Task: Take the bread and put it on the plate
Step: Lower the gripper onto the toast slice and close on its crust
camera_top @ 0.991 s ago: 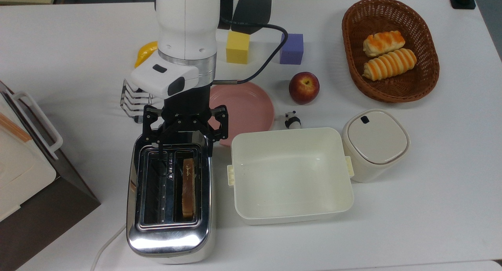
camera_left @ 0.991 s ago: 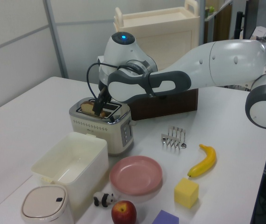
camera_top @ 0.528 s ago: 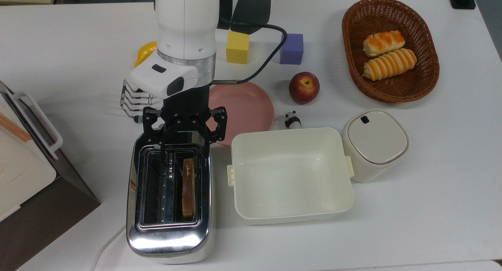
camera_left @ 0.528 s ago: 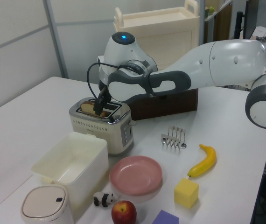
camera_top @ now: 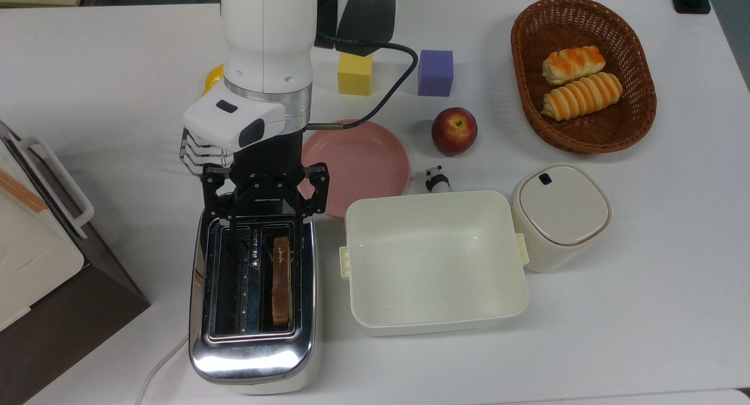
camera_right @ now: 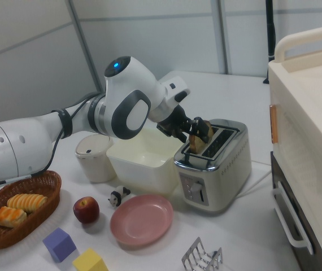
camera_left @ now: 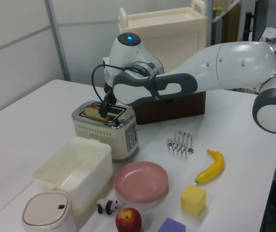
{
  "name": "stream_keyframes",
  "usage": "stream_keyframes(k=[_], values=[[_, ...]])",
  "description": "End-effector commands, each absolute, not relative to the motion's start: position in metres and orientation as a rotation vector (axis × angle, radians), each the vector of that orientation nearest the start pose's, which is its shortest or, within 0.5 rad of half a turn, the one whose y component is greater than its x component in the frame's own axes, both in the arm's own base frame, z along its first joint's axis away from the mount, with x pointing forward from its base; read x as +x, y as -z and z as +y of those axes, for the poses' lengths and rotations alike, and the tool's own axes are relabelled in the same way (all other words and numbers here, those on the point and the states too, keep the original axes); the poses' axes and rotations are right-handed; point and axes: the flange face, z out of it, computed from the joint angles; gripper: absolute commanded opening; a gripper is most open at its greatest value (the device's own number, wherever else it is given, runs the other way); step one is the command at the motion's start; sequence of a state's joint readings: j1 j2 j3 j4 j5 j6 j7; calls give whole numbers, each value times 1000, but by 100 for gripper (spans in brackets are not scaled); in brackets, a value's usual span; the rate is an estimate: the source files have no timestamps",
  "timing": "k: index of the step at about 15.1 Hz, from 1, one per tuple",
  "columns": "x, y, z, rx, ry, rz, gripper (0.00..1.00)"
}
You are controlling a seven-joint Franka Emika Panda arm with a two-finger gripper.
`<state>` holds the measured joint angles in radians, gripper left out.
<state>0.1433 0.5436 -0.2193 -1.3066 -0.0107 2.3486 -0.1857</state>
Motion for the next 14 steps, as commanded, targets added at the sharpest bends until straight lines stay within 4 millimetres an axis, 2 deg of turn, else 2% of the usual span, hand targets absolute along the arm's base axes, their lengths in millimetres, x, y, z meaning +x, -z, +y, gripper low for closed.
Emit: stream_keyframes(k=[1, 2, 4, 6, 7, 8, 9, 10, 11, 12, 13, 14], values=[[756, -489, -15, -3205, 838, -318, 56], [756, -489, -15, -3205, 838, -318, 50], [756, -489, -15, -3206, 838, -323, 20], [756, -489, -15, -3207, 837, -338, 5], [756, -489, -15, -3207, 837, -341, 0], [756, -489, -15, -3208, 836, -356, 0], [756, -489, -15, -3208, 836, -358, 4], [756, -490, -15, -3207, 836, -354, 24], [756, -490, -15, -3206, 839, -354, 37], [756, -490, -15, -3207, 834, -351, 59], [756, -491, -15, -3206, 839, -354, 68], [756, -491, -16, -3208, 836, -352, 73]])
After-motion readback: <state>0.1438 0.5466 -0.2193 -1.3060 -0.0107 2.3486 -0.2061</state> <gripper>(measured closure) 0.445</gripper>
